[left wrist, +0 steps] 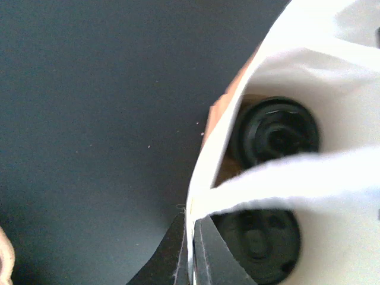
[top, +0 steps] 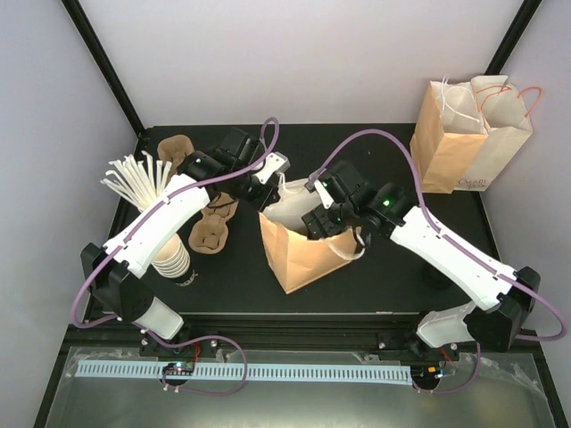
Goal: Pack the takeout coffee
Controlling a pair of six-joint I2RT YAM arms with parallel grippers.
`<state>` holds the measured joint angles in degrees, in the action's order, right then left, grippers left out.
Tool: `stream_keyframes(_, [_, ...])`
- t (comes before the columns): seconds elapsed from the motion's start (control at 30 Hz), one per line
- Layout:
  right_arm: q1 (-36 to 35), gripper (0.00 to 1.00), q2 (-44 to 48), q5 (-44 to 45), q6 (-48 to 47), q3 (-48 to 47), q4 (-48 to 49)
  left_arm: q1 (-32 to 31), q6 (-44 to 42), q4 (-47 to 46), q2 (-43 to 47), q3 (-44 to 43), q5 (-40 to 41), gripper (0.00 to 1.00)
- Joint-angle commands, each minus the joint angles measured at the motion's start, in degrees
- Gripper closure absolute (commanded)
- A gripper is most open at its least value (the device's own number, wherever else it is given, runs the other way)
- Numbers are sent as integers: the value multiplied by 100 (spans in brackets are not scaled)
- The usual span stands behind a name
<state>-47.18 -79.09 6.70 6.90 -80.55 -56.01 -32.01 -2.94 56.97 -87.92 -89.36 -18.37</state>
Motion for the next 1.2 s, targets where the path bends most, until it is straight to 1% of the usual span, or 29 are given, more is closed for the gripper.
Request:
stream_keyframes(0.0, [5, 0, 313, 145, -110, -254, 46, 11, 60, 202, -122, -322, 531, 99])
stream_keyframes(0.17, [9, 0, 554, 238, -107, -213, 159, 11, 120, 253, -195, -415, 652, 98])
stream_keyframes(0.37, [8, 0, 586, 370, -99, -385, -43, 16, 151, 238, -235, -425, 669, 98])
stream_keyframes(0.6, [8, 0, 924, 596, -118, -571, -80, 17, 204, 220, -260, -428, 695, 98])
stream_keyframes(0.97, [27, 0, 1370, 810, -203, -588, 207, 17, 353, 133, -213, -471, 710, 98])
stream_keyframes(1.07, [227, 0, 1266, 918, 35, -660, 82, 19, 373, 112, -207, -543, 744, 98])
stream_keyframes(1.17, [643, 0, 1040, 625, 347, -937, -153, 18, 364, 130, -195, -644, 784, 98])
